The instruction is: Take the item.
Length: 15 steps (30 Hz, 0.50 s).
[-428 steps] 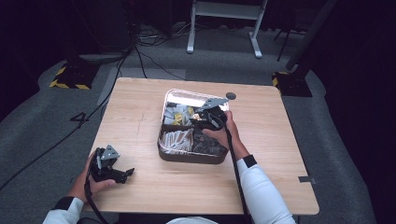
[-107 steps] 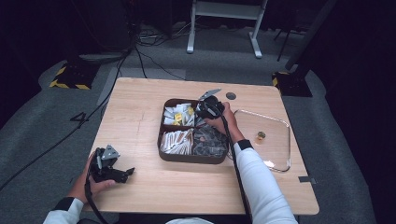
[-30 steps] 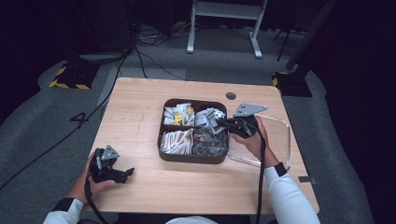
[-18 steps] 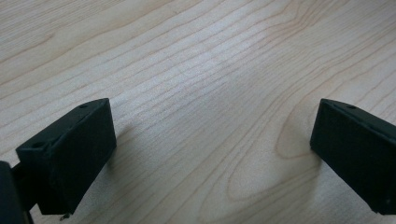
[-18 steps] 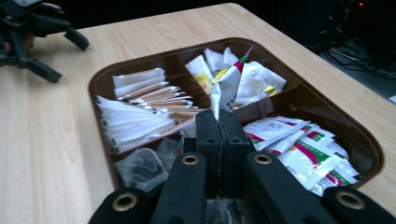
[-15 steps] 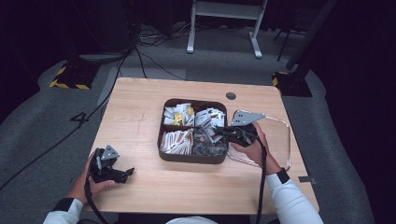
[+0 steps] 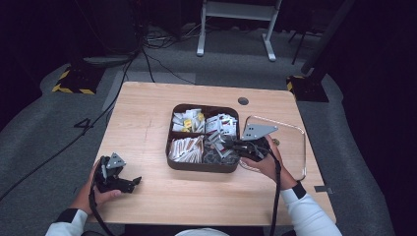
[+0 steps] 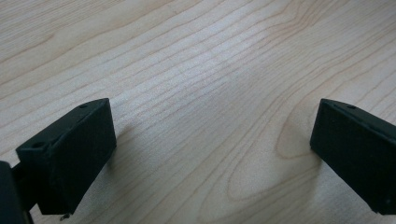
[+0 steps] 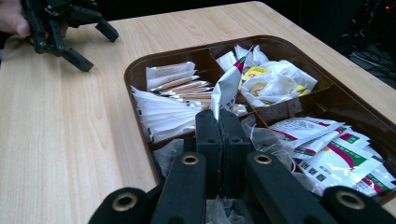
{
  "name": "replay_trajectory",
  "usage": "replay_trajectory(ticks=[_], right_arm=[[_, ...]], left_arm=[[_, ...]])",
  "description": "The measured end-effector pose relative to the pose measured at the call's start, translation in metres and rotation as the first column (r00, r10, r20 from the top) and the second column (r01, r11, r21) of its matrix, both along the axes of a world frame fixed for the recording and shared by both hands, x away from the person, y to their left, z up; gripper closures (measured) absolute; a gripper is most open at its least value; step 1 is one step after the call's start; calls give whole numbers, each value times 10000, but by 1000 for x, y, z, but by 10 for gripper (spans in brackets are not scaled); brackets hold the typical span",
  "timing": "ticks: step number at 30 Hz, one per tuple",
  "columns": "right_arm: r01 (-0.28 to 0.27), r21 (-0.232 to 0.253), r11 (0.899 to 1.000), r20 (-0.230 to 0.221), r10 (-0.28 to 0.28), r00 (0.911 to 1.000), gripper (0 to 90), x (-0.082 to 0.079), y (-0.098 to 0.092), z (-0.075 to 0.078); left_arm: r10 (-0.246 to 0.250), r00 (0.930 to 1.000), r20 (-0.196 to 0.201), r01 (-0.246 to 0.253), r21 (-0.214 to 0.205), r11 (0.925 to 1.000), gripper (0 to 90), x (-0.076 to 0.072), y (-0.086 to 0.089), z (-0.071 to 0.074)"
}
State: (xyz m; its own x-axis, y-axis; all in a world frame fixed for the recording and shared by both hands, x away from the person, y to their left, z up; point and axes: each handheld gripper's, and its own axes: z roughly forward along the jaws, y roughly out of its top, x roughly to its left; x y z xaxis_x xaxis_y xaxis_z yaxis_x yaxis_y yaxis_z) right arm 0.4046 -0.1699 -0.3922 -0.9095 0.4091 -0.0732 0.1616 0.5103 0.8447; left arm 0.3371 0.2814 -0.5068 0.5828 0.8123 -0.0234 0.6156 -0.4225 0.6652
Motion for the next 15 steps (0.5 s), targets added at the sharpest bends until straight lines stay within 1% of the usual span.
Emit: replay_trajectory(ticks=[12,15], right_arm=[[-582,-141,9982,-79,581,9983,892,-15,9,-3],[-745,-239,9969,-104,743,9972,892,-19,12,-5]], left_arm=[[8,10000,-8,-8,1,10000,5,0,0,0],[6,10000,-7,-6,3,10000,5,0,0,0]])
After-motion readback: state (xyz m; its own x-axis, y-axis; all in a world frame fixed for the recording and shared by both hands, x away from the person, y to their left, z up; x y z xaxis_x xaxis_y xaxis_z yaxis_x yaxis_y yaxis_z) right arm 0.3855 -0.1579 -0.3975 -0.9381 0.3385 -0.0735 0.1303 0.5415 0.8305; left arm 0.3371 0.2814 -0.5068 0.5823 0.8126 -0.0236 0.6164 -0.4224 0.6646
